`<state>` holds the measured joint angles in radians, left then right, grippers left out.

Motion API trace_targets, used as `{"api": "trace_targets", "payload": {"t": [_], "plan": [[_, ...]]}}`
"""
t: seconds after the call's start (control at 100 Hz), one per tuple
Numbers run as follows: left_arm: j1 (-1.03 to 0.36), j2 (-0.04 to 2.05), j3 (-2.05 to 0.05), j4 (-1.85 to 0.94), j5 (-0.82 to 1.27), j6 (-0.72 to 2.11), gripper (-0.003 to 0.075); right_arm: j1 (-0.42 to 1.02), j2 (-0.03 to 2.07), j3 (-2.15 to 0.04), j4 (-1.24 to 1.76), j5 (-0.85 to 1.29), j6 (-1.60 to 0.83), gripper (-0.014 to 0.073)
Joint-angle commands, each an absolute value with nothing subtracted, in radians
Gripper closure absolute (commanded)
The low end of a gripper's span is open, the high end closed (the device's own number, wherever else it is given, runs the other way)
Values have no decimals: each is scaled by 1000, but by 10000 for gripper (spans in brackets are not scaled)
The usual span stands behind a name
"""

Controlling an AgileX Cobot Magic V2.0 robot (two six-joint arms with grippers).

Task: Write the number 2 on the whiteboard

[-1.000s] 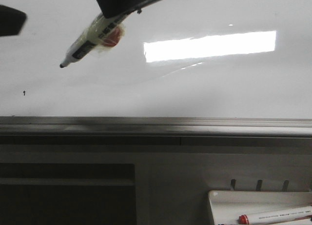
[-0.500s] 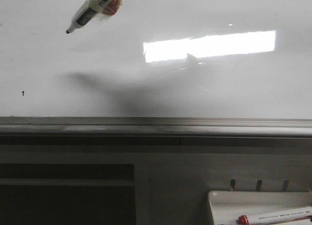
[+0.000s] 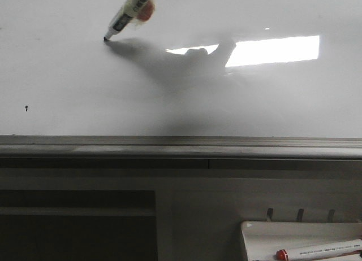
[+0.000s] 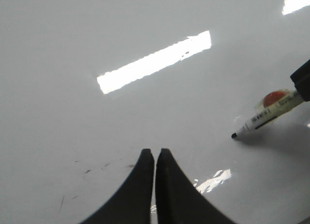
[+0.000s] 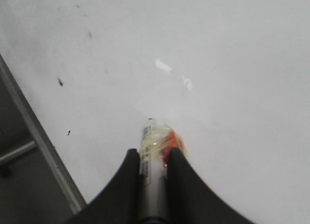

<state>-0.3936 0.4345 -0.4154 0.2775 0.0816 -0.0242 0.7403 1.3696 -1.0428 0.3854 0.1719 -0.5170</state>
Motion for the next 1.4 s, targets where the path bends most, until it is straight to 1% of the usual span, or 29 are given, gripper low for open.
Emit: {"api": "trace_targets", "payload": {"t": [0.0,0.23,0.32,0.53,0.67,0.84,0.95,1.11,1.39], "plan": [[-391,455,-450,265,-16,-38,741,716,1352,-1087,389,107,-524,663],[-391,479,-450,265,-24,-38,741,653,1352,-1140,365,126,-524,662],[-391,481,-450,265,-30,-38,741,629,1331,-1138,365,190,-524,642],[-391,481,-450,265,-35,-38,741,623,1307,-1080,375,348,-499,643],[-391,481,-450,265,-35,-38,741,671,1335,-1042,384,313,-504,643],[-391,481,-450,265,-35,-38,741,750,1412,-1084,384,288,-504,643],[-391,481,-450,265,-35,-38,741,758,1410,-1092,384,276,-504,643],[-391,481,-450,265,-35,-38,741,693,1365,-1073,379,329,-504,643],[-391,481,-450,269,-35,-38,741,560,1219,-925,369,366,-504,643]]}}
